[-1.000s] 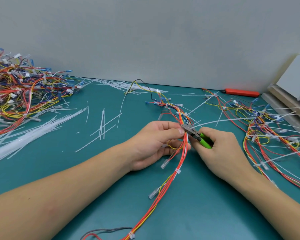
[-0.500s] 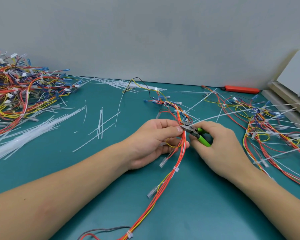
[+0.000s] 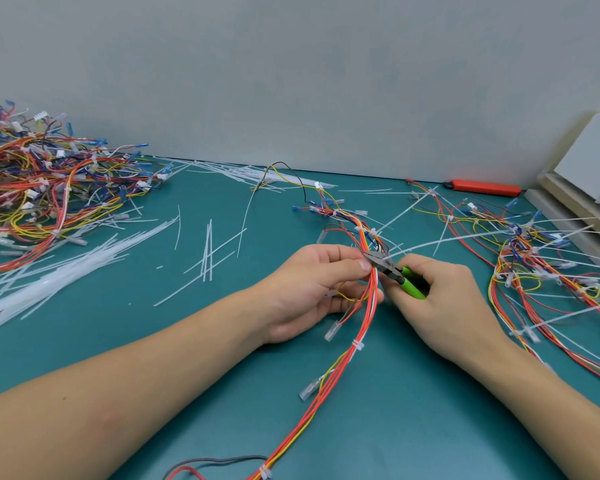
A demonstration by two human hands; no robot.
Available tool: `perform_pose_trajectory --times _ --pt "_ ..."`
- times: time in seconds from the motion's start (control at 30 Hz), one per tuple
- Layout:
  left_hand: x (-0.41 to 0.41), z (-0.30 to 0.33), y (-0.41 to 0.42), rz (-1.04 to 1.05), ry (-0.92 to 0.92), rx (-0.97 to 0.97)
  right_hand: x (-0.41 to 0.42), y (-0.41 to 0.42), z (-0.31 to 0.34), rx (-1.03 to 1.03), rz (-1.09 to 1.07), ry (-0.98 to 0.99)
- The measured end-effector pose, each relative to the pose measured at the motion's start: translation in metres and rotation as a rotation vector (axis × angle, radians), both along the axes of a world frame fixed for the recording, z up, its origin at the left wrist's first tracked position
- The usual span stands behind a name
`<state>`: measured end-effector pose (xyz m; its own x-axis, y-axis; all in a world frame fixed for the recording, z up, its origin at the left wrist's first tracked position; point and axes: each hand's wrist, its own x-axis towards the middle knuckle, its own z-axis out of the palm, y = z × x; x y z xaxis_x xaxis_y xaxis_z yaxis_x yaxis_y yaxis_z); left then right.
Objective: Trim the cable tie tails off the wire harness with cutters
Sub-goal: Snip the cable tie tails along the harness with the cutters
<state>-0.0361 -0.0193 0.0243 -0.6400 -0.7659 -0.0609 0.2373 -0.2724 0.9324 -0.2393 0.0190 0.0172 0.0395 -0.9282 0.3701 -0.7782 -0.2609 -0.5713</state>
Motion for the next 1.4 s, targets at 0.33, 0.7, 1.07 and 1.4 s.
perform_pose_trajectory --times 0.33,0.7,1.07,1.4 --pt "0.0001 0.0015 -0.0007 0.018 -0.004 0.013 0.0033 0.0002 0.0063 0.015 0.003 0.043" --pt "-0.0001 -0.0019 -0.0025 0.006 0.001 0.0 0.0008 -0.0037 0.0028 0.065 0.005 0.055" --pt "-0.0007 0.0004 -0.0008 0.024 0.0 0.011 0.0 -0.0021 0.0027 -0.008 0.015 0.054" --pt "0.0001 0.0004 -0.0015 0.024 0.005 0.022 -0.0009 -0.0029 0.0029 -0.002 0.021 0.043"
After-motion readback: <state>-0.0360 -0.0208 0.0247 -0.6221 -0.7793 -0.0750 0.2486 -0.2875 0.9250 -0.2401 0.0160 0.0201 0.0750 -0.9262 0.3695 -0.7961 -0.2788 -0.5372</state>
